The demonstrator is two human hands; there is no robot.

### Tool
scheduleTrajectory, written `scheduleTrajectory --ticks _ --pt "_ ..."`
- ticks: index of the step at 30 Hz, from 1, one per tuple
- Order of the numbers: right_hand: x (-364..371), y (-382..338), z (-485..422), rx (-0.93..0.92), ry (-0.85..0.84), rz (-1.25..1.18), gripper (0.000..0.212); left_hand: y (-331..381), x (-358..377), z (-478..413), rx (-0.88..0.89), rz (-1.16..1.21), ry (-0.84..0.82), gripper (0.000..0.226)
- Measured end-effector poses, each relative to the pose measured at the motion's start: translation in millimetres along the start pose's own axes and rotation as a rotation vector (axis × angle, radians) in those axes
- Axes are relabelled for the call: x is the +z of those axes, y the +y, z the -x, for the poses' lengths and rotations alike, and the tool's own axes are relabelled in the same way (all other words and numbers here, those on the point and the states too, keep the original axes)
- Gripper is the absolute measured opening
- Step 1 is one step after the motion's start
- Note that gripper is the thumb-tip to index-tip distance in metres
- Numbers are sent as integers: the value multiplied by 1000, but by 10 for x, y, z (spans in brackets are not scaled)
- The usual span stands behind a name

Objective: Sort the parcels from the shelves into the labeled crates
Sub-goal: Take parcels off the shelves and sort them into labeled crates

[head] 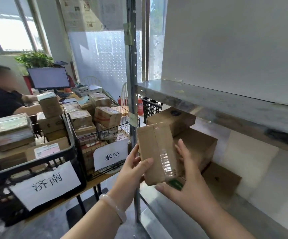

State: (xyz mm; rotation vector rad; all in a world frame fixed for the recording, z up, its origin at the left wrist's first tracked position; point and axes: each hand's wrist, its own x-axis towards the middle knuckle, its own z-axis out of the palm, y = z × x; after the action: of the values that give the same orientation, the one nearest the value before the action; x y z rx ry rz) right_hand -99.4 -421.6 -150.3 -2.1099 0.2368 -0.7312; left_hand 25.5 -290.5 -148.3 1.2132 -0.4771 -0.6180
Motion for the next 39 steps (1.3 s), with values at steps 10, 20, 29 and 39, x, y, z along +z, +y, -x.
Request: scheduleTrajectory --ticks 10,20,29,39 --pt "727 -280 -273 175 -136 -316 77 226 -814 286 7 54 142 50" --pt "1752 -618 -496 -41 -61 147 95 537 -1853 446 152 -268 326 50" --pt "2811 -976 -833 -12 -92 163 100 795 -3120 541 182 -786 477 60" --pt "3406 -1097 -1155 43 -122 198 100 985 -3787 294 194 -1006 402 72"
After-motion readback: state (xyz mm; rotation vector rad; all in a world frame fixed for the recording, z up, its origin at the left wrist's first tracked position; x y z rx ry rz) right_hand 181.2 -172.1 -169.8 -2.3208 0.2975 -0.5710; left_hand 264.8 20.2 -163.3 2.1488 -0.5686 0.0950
